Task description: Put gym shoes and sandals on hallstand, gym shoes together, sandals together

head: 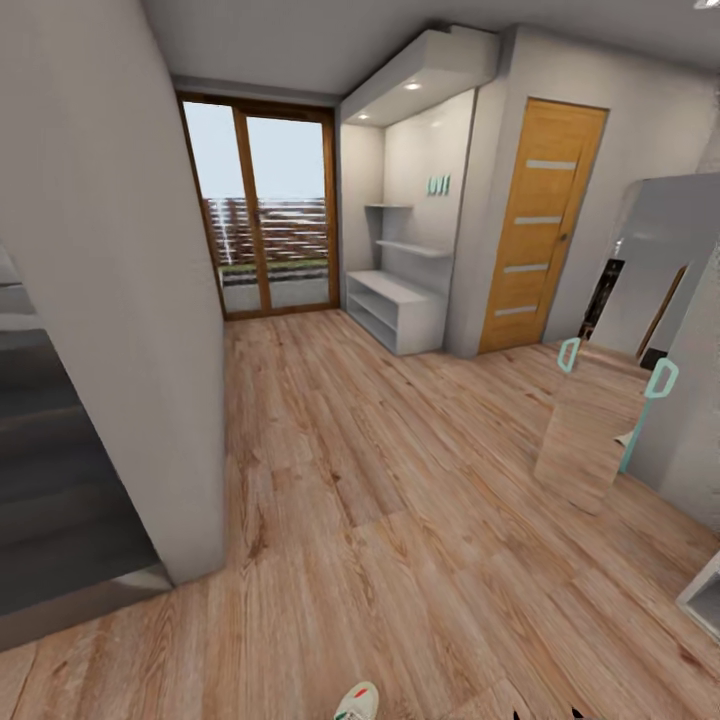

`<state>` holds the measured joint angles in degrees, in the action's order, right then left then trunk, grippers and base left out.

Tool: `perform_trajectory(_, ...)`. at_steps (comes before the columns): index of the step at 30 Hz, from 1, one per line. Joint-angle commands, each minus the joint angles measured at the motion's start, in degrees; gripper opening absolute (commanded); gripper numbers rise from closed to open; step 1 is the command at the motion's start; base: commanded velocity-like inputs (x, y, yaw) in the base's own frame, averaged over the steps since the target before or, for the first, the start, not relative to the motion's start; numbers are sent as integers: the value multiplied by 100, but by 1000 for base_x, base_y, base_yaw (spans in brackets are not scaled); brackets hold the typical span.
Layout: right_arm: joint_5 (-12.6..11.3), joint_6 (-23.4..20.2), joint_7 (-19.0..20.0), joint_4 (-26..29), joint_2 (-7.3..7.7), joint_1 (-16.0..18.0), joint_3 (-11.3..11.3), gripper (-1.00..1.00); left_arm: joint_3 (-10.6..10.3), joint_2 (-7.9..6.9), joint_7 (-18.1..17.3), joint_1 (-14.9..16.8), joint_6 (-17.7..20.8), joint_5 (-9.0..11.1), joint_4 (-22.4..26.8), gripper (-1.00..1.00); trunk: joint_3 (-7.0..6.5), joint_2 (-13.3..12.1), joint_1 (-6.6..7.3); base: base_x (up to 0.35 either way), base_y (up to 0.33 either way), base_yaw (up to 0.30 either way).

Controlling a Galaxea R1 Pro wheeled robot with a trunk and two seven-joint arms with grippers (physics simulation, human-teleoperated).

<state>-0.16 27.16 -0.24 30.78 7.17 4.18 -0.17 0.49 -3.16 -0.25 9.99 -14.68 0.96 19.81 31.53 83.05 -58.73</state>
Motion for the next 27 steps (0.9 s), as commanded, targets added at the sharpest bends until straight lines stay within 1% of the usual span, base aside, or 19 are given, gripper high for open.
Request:
perform_trajectory(1,-1,17,-2,-4,0,4,-1,100,4,0,-3,2,-18,10,-3,100,32,43,-21,0,0,-122)
perform_trajectory(27,-1,17,-2,-10,0,4,-1,100,4,0,-6,2,-18,10,-3,100,728,1086,-593,0,0,-112)
